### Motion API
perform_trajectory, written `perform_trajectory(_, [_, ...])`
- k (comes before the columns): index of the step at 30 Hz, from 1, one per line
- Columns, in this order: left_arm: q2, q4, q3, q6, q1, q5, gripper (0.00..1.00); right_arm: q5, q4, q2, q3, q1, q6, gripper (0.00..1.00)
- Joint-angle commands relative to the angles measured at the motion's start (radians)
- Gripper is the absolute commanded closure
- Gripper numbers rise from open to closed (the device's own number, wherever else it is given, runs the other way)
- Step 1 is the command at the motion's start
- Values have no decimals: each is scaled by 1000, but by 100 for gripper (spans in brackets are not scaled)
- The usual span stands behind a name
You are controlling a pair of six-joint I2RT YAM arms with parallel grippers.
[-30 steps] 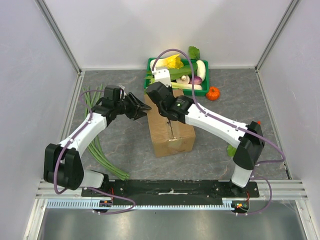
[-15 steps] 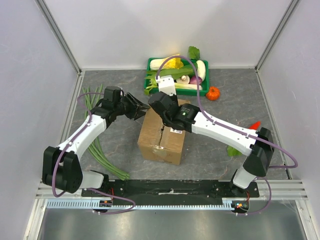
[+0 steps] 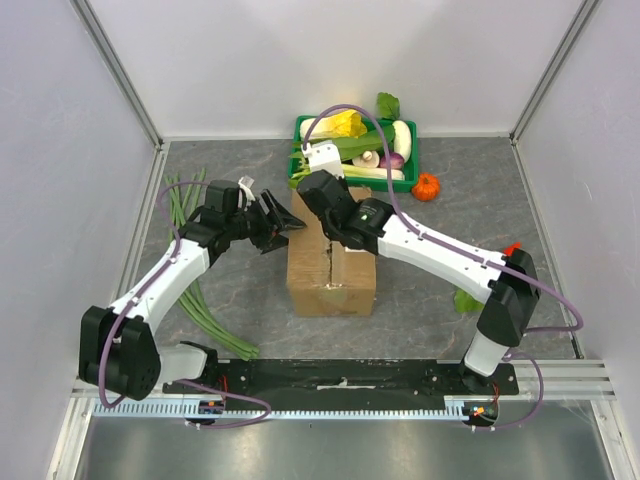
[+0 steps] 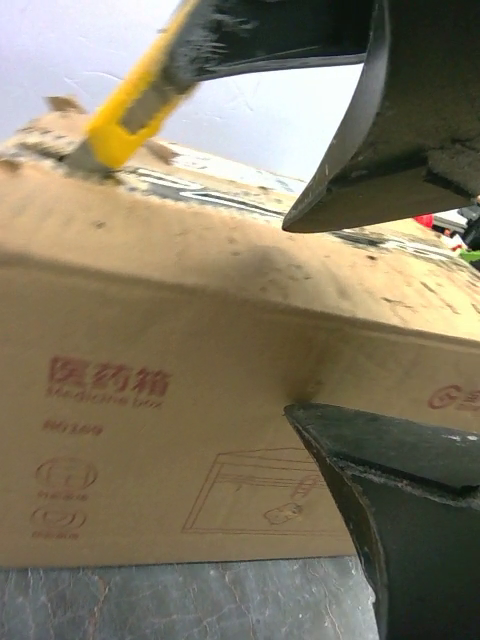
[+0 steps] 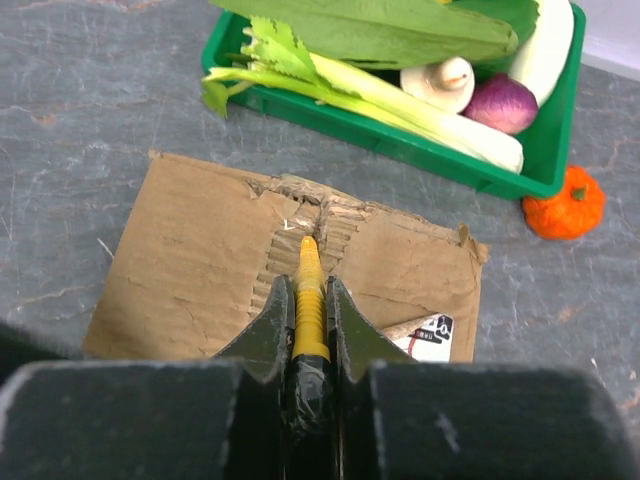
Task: Unpack the express box
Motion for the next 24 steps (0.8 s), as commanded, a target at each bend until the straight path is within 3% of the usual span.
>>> perform_trajectory(1, [-30, -2, 0, 86, -8, 65, 25, -114, 159, 56, 42, -48, -101, 100])
perform_trajectory(5, [8, -5, 6, 75, -6, 63, 25, -139, 180, 121, 109, -72, -168, 100])
perform_trajectory(9, [69, -22, 44, 34, -9, 57, 35, -156, 164, 132, 141, -71, -161, 100])
perform_trajectory(16, [94, 1, 55, -121, -8, 11, 52, -82, 94, 80, 92, -37, -96, 100])
perform_trajectory(24, [77, -8, 45, -198, -9, -83, 62, -21, 65, 10, 6, -7, -53, 100])
